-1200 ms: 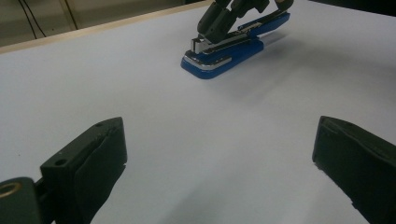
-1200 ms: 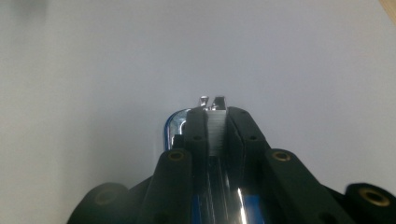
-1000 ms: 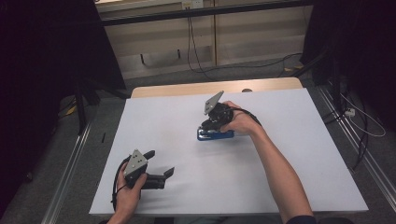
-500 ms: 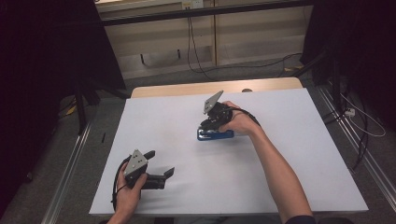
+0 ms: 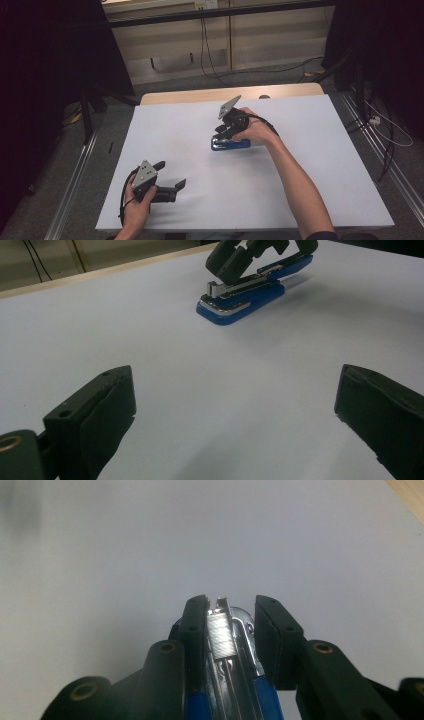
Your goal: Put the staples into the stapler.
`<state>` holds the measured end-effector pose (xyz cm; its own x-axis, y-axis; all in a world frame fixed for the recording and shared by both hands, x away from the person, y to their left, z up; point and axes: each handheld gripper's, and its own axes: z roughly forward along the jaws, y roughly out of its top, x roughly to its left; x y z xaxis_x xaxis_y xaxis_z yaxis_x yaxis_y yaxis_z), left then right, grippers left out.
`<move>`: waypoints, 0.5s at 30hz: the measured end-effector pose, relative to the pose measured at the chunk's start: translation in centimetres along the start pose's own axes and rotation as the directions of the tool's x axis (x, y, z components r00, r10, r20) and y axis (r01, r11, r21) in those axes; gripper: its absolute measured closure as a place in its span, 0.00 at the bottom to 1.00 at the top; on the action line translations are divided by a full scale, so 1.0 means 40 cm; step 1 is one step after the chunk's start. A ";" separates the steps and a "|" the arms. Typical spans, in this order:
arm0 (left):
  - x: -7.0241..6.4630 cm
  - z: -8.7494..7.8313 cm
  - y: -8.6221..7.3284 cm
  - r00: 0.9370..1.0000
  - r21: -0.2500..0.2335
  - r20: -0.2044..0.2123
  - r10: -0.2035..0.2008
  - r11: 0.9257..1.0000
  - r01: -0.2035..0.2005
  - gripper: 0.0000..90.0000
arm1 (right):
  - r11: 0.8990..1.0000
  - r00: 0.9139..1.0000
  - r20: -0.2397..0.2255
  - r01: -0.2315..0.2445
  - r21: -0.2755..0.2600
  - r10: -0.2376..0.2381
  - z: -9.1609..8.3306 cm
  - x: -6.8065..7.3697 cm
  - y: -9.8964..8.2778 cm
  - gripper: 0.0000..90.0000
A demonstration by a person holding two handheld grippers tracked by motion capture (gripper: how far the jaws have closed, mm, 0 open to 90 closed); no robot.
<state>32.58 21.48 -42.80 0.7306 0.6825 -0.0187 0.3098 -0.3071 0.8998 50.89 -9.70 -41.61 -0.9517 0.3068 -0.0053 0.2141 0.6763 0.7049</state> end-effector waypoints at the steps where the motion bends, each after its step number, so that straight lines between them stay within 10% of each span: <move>1: 0.000 0.000 0.000 1.000 0.000 0.000 0.000 1.000 0.000 0.04 | 1.000 1.000 -0.002 -0.017 0.000 0.017 -0.002 0.001 0.000 0.71; 15: 0.001 -0.001 0.000 1.000 0.002 -0.002 0.002 1.000 -0.002 0.04 | 0.983 0.981 0.084 -0.171 -0.060 0.176 -0.024 0.005 -0.024 0.34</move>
<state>32.59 21.51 -42.78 0.7296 0.6836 -0.0161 0.3096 -0.3093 0.8992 50.29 -10.92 -41.60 -0.8774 0.4762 0.0589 0.3602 0.5726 0.7364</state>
